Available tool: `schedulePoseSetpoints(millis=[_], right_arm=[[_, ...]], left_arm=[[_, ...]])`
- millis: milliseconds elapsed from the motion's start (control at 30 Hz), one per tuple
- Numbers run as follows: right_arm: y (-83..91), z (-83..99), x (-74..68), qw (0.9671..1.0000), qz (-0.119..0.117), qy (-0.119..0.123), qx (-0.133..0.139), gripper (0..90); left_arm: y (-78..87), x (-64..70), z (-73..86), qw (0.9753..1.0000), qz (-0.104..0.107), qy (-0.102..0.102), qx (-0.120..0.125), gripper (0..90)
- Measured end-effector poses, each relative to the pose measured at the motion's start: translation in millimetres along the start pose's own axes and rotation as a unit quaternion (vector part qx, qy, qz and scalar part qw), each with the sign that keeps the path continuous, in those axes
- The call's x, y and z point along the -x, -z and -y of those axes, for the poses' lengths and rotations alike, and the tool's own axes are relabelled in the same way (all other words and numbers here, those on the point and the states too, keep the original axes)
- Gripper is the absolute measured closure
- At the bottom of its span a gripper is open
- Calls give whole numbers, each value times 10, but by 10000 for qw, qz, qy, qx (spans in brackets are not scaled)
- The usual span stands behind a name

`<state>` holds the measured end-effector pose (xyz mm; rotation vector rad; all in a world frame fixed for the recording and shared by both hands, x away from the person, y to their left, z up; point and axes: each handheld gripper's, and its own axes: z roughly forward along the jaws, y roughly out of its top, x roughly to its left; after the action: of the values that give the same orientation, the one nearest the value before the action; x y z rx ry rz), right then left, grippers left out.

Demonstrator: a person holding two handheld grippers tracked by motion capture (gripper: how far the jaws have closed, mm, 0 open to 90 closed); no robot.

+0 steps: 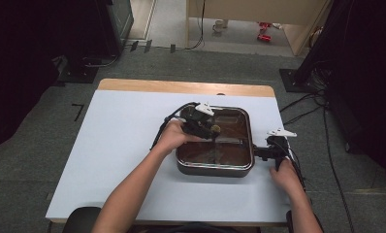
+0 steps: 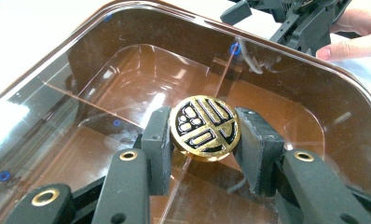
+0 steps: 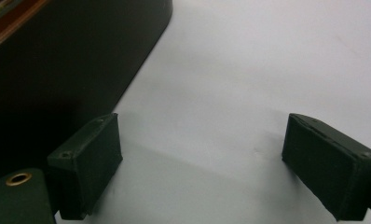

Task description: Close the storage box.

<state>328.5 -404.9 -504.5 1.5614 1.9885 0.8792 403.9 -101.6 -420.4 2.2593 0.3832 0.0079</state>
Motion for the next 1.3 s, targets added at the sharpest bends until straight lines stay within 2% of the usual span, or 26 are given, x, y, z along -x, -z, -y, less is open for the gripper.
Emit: schedulePoseSetpoints(millis=[167, 533, 667, 833, 1033, 1200, 1300], right_arm=[[1, 0, -1, 10000, 0, -7, -1, 112], [1, 0, -1, 10000, 1, -5, -1, 112], [0, 0, -1, 10000, 0, -4, -1, 112], [1, 0, -1, 10000, 1, -5, -1, 112], [1, 0, -1, 10000, 0, -7, -2, 112], [1, 0, -2, 10000, 1, -13, -4, 112], [1, 0, -2, 10000, 1, -11, -4, 112]], left_arm=[[-27, 8, 10, 10000, -19, -48, 12, 592], [-68, -17, 25, 10000, 61, 45, 35, 591], [-65, -5, 14, 10000, 2, -28, -17, 587], [-65, -14, 17, 10000, 14, 43, -46, 574], [-24, -58, 26, 9997, 4, 248, -28, 478], [77, -60, 3, 9994, -122, 319, -31, 416], [165, -92, -2, 9986, -179, 503, -3, 375]])
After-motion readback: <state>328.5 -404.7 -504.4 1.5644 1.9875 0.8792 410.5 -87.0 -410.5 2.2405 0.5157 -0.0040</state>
